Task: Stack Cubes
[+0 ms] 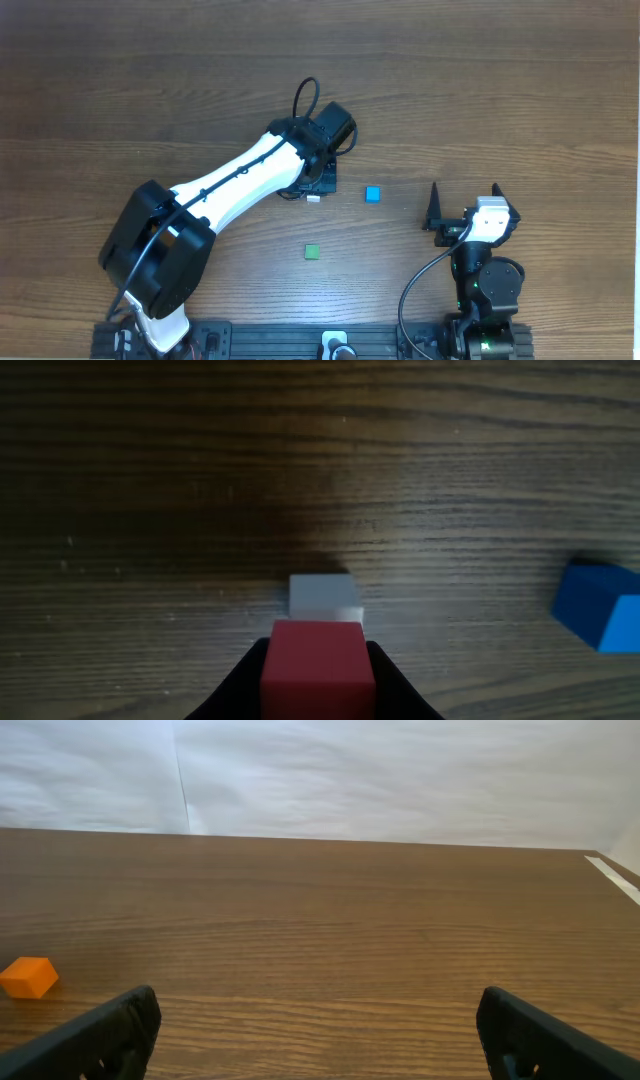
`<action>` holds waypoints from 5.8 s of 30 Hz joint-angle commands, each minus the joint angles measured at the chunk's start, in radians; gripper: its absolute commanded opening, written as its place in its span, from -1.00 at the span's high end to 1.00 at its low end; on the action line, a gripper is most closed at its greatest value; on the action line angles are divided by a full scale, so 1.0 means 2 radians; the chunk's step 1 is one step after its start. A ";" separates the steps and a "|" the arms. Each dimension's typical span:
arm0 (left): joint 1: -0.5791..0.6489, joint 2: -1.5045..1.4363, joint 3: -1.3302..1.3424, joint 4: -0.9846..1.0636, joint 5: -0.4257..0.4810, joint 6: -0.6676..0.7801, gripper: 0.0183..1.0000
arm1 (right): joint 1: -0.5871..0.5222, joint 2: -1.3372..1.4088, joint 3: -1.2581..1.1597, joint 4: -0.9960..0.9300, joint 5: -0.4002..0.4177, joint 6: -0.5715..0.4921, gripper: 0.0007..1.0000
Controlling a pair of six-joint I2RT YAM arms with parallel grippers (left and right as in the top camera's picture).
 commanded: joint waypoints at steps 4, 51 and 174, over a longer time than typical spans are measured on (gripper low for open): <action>-0.004 0.014 0.008 -0.001 0.019 -0.013 0.96 | 0.003 -0.004 -0.003 -0.001 -0.004 -0.002 -0.98; -0.013 0.027 0.009 0.004 -0.006 -0.030 0.71 | 0.003 -0.004 -0.003 -0.001 -0.004 -0.002 -0.98; 0.061 0.214 0.251 -0.047 -0.030 0.042 0.46 | 0.003 -0.004 -0.003 -0.001 -0.004 -0.002 -0.99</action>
